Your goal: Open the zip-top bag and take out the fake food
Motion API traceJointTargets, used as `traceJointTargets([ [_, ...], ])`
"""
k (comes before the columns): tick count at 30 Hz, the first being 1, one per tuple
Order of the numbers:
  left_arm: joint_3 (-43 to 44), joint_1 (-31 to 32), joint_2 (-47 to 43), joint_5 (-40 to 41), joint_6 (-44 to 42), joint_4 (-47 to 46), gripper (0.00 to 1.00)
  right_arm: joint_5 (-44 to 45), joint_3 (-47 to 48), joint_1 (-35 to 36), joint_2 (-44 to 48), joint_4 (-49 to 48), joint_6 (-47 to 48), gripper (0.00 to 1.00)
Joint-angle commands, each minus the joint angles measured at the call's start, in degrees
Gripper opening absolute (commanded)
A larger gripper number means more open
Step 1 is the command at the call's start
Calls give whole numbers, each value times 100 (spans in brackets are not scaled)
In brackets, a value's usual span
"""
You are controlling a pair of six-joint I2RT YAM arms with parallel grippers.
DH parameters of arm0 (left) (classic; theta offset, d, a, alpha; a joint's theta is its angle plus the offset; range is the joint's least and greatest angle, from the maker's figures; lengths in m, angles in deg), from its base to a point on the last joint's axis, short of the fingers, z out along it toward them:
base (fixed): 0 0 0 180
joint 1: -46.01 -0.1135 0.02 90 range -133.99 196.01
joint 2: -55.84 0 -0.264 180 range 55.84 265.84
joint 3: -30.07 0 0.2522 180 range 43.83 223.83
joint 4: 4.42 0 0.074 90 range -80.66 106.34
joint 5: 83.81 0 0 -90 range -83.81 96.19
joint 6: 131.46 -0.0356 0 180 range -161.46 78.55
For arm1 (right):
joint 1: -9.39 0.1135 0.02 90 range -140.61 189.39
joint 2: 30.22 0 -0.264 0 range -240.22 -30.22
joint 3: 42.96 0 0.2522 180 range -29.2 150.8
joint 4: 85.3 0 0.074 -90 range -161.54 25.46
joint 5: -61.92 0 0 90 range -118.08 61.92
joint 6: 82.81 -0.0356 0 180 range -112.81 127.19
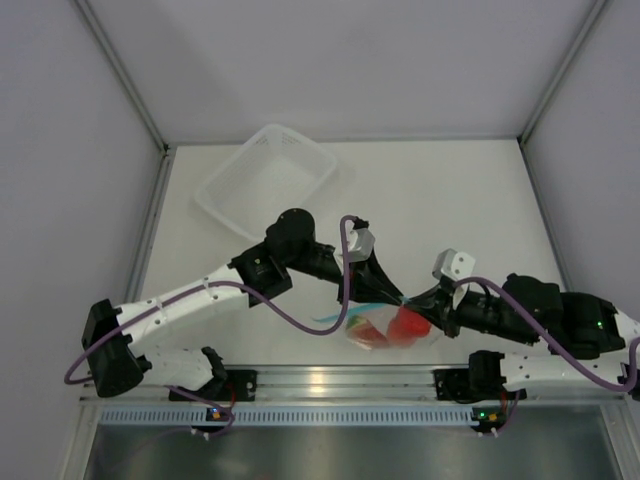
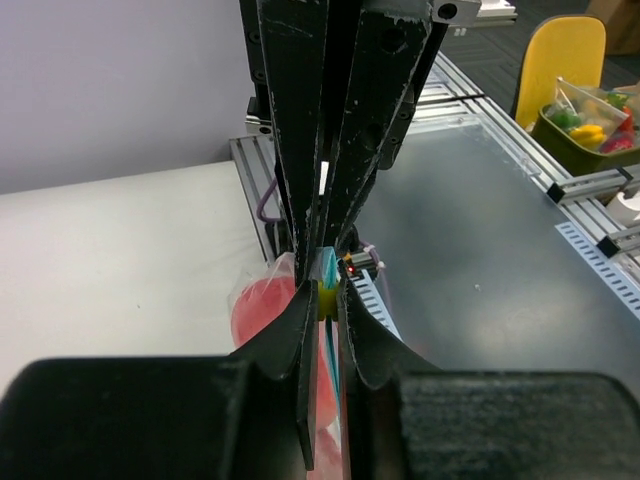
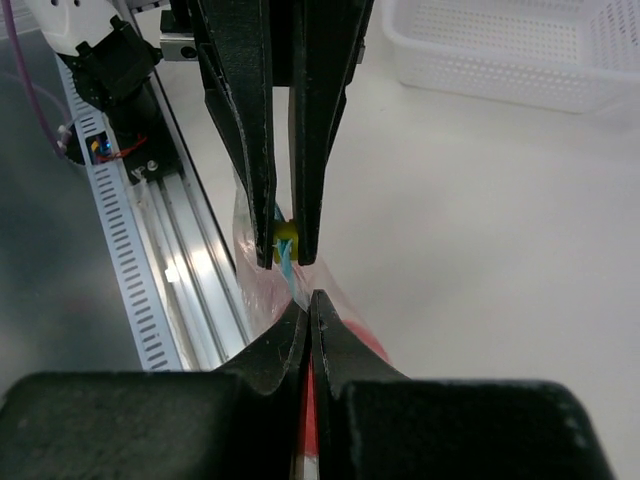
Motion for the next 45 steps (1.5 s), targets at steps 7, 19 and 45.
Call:
traceJointTargets([
  [7, -741, -207, -595, 327, -146, -330, 0, 583, 351, -30, 434, -186, 52, 0],
  [19, -1146, -234, -806, 406, -13, -321, 0, 373, 79, -39, 557, -406, -53, 0],
  [45, -1330, -243, -648, 652, 426, -972, 0, 232, -501, -39, 433, -670, -334, 21],
])
